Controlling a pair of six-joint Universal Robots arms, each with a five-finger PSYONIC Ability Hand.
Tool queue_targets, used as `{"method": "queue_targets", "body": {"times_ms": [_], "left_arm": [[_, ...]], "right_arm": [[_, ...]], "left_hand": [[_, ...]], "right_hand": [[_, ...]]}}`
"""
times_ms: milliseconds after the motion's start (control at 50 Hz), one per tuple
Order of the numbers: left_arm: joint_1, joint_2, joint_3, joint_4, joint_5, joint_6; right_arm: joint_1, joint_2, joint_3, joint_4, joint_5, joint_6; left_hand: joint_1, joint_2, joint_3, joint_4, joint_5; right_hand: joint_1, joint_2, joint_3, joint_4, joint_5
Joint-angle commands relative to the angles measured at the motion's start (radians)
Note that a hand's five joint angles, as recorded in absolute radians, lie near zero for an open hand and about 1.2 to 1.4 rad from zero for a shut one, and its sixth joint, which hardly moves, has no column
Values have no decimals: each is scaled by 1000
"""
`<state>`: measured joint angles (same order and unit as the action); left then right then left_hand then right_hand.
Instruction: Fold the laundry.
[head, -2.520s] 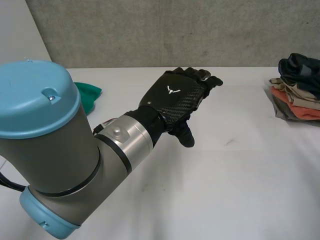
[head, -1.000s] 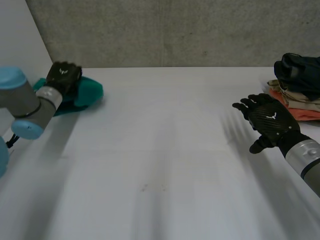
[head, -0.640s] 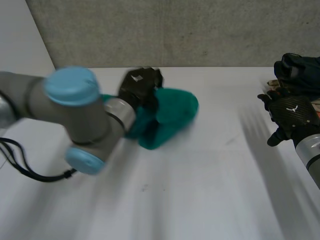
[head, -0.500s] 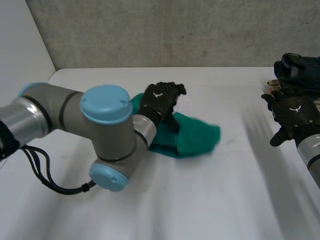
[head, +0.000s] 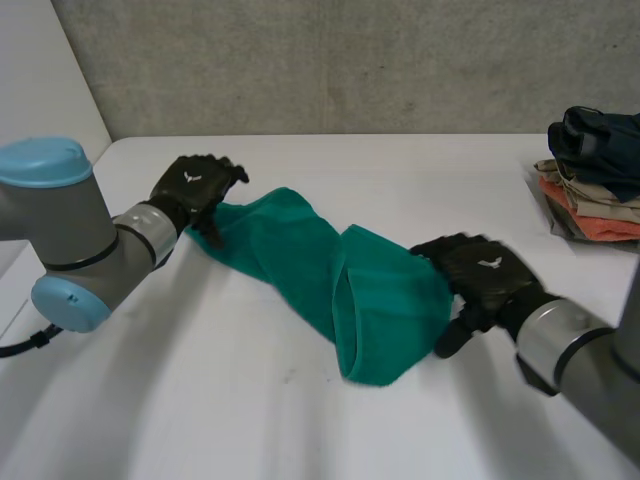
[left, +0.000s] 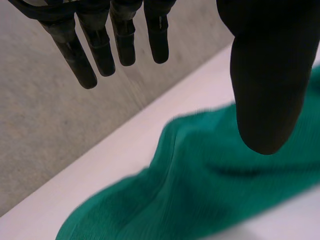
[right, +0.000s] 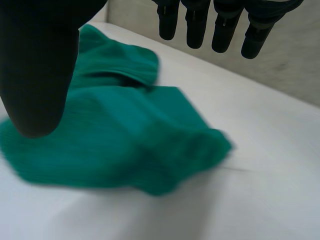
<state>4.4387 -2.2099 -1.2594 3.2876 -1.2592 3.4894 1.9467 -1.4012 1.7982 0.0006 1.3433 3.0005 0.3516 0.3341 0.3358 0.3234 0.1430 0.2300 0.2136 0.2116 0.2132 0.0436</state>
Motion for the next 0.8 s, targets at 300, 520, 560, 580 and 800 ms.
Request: {"method": "queue_targets", "body": {"times_ms": [300, 520, 560, 580, 800], "left_arm": [[-8, -264, 196, -3, 110, 125], [-78, -248, 153, -8, 98, 125], [-85, -246, 143, -9, 96, 126], [-88, -243, 137, -12, 93, 126], [-134, 77, -182, -147, -17, 126]], "right_arm": [[256, 378, -195, -172, 212, -149], [242, 334, -180, -243, 224, -170], [241, 306, -178, -237, 223, -179], [241, 297, -175, -237, 223, -186], [187, 200, -177, -185, 212, -337]], "left_hand": [[202, 220, 218, 230, 236], [1044, 1062, 1060, 1073, 1078], [1045, 1062, 1060, 1073, 1079], [1045, 1062, 1060, 1073, 1079], [1045, 1062, 1060, 1073, 1079]], "right_hand": [[118, 135, 137, 135, 130], [1166, 1183, 1185, 1183, 1178], [1166, 1183, 1185, 1183, 1178], [1166, 1183, 1185, 1183, 1178], [1166, 1183, 1185, 1183, 1178]]}}
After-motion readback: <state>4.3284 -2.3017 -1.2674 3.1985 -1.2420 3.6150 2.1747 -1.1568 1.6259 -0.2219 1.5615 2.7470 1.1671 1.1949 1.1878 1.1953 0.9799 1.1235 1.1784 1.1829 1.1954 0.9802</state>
